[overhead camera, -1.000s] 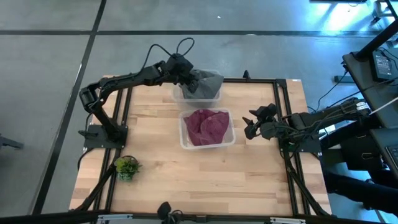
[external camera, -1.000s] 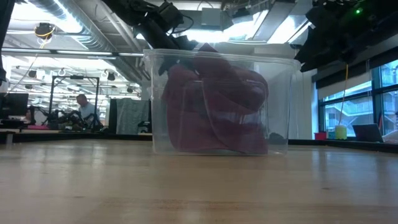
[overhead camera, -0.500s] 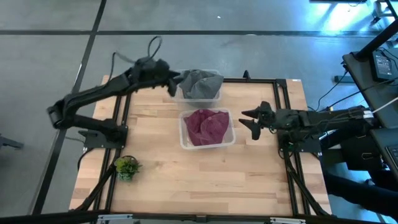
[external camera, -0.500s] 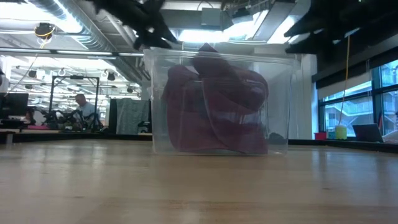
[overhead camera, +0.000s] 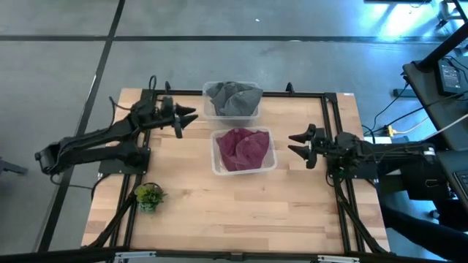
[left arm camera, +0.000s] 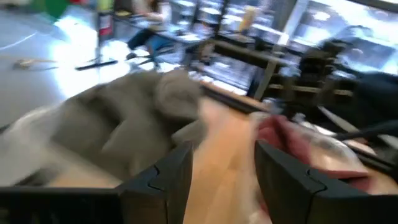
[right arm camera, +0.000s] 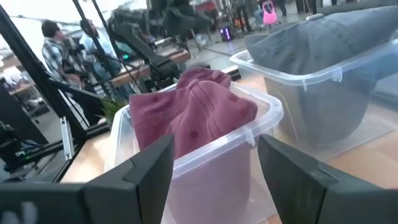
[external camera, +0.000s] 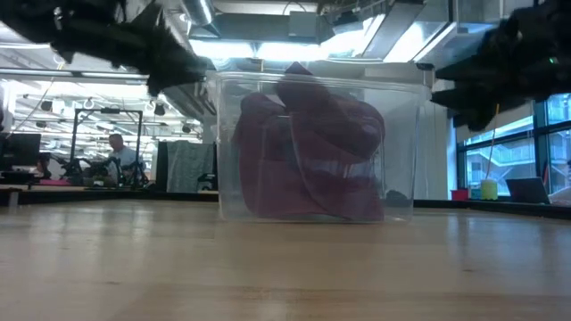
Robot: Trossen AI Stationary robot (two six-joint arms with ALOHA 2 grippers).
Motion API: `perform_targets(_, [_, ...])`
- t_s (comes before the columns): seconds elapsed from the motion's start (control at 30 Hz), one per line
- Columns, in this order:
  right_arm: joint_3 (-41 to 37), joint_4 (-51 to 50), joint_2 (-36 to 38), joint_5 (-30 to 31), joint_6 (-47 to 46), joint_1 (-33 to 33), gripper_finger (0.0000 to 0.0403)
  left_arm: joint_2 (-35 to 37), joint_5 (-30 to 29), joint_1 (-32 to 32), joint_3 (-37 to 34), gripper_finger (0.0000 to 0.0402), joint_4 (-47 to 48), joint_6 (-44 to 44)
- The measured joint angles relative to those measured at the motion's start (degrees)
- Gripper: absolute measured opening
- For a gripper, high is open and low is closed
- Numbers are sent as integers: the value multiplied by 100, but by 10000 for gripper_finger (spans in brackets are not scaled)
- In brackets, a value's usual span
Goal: Pick & Place hat
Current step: Return to Home Position
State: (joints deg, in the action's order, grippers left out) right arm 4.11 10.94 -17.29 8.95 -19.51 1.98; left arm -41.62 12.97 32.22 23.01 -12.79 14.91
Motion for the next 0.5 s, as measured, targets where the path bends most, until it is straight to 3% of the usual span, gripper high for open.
perform_targets(0.1, [-380,295,357,51,15,0,232,285,-350,15,-416,167,-53,387])
perform_targets(0.27, [-366,164,662,197,592,0,232,586,-312,14,-1021,168,-626,440])
perform_targets(0.5, [-364,43,891,306,1147,0,232,833,-188,15,-1674,166,-1192,-96])
